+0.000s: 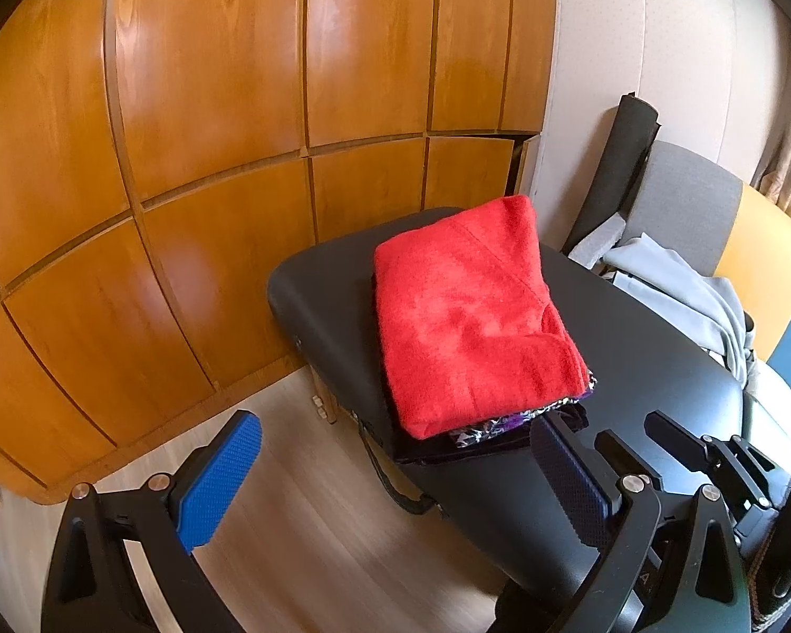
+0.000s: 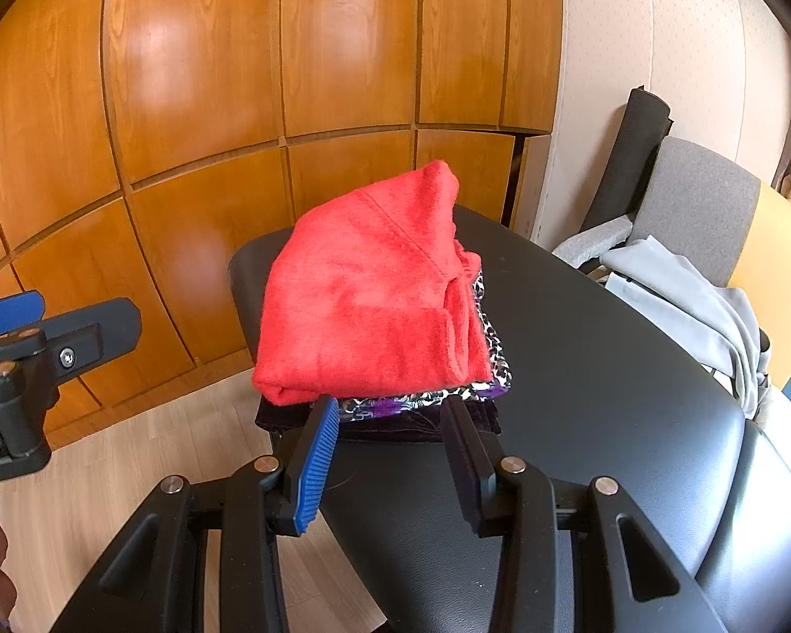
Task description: Fold clothes
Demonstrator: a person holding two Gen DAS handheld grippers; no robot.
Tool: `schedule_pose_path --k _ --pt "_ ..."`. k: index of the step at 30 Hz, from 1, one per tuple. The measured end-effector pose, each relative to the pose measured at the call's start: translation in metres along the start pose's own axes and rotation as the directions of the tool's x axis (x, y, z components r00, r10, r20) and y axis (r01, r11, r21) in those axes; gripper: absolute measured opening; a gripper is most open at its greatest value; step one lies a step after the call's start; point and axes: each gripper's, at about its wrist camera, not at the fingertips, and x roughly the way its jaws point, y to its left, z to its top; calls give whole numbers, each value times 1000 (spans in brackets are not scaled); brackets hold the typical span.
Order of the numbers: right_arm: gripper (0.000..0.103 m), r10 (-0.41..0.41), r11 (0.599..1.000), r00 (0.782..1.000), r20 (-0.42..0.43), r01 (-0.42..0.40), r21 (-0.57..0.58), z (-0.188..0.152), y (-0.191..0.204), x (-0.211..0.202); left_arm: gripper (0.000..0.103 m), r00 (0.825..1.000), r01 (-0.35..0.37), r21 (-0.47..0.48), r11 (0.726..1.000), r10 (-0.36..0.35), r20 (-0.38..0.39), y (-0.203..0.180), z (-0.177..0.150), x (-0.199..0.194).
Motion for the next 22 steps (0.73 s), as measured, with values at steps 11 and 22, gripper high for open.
schedule_pose_path --k 11,22 --pt "41 1 1000 1000 -3 -1 3 -1 0 0 99 999 43 -4 999 -44 -13 0 1 1" --pt "41 -1 1000 1000 -3 1 17 -2 -3 1 102 997 -55 37 998 53 54 -8 1 -8"
